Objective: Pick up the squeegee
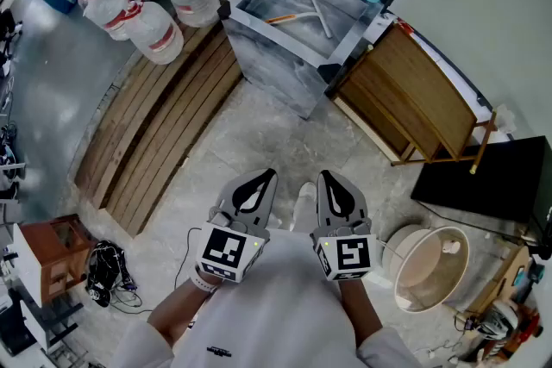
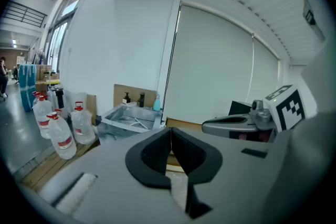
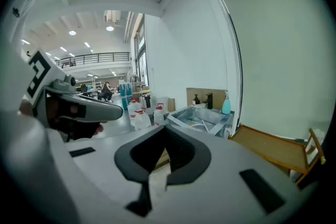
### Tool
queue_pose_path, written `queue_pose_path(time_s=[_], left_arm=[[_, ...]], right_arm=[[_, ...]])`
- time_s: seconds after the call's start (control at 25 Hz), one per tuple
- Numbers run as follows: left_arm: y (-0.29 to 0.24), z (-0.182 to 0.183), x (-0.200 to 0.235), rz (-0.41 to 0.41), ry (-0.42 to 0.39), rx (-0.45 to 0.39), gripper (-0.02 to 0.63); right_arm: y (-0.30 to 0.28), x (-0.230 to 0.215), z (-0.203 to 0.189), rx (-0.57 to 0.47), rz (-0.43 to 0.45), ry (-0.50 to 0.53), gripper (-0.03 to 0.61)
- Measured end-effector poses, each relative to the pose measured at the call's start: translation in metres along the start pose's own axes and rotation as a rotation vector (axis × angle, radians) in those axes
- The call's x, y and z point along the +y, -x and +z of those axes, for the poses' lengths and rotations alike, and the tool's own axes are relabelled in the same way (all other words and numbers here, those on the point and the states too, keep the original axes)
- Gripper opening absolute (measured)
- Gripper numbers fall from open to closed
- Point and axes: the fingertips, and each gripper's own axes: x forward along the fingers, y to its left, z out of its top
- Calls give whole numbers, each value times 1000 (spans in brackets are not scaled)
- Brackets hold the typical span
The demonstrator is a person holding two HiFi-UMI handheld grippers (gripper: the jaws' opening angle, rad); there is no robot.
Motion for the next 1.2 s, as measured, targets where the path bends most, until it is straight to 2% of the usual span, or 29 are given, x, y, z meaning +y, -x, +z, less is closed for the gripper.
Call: queue_pose_path(time_s=[0.16,0.36,0.6,0.8,1.0,1.12,1.2], left_arm=[[39,-18,22,6,51,-5,5],[73,-32,27,-3,36,-15,5],[92,-40,41,17,53,-26,5],[100,-46,51,22,59,-16,5],[96,-51,67,2,65,10,5],[84,-53,81,36,61,48,5],[74,-47,84,31,53,52,5]], right_arm=[[1,37,-3,-18,-29,-13,6],[12,68,-7,-45,-30,-69,6],[8,94,-8,-42,0,-49,6],[2,102,-5,-70,-8,-69,6],[-4,103,-3,-39,-20,-60,6],[-8,99,-3,-40,-16,-71,6],[-15,93,-7,-21,-6,-76,6]])
